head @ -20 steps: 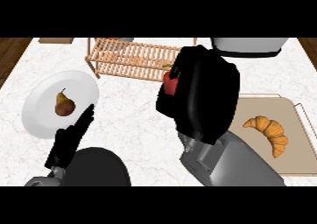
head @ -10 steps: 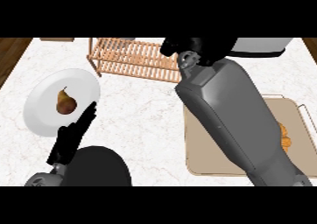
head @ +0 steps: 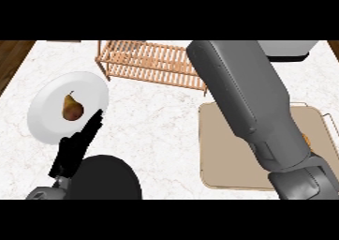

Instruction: Pick the bell pepper from the tray and place it in the tiered shelf

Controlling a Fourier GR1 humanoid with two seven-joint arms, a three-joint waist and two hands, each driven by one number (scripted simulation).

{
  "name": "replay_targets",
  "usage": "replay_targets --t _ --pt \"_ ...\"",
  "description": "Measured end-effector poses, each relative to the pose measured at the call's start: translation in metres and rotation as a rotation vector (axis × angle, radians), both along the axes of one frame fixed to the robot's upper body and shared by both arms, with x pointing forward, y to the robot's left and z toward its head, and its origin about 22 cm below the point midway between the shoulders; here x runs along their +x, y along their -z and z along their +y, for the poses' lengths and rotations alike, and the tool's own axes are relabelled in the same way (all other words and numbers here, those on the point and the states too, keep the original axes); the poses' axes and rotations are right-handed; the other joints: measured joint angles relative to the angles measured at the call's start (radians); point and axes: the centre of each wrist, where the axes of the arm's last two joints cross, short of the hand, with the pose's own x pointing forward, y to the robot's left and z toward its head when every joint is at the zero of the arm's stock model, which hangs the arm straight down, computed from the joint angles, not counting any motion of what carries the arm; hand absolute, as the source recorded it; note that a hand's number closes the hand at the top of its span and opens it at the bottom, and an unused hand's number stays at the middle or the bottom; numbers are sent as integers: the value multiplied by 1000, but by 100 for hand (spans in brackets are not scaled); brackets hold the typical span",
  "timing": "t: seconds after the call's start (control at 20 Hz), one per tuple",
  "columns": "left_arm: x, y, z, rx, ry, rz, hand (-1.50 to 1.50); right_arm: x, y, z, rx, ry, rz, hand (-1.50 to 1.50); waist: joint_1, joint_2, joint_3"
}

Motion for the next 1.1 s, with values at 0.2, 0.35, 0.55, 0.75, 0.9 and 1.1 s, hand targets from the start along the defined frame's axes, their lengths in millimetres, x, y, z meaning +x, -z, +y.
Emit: replay_targets --t 0.2,0.35,0.55,0.75,0.9,1.1 --pt "4 -3 -3 5 5 -4 0 20 8 -4 28 10 51 150 7 4 0" --pt "4 -3 -7 2 9 -6 0 31 13 -10 52 14 82 150 13 7 0" --pt "7 -4 -6 8 22 -15 0 37 29 -17 219 -20 76 -150 25 16 1" --pt "10 -6 -14 3 47 -24 0 40 32 -31 542 -21 21 -150 49 21 3" --pt "13 -7 -19 3 61 -28 0 43 38 -41 719 -30 -56 -150 60 23 4" --pt "12 -6 -19 5 67 -22 0 45 39 -46 845 -46 -205 -150 64 23 3"
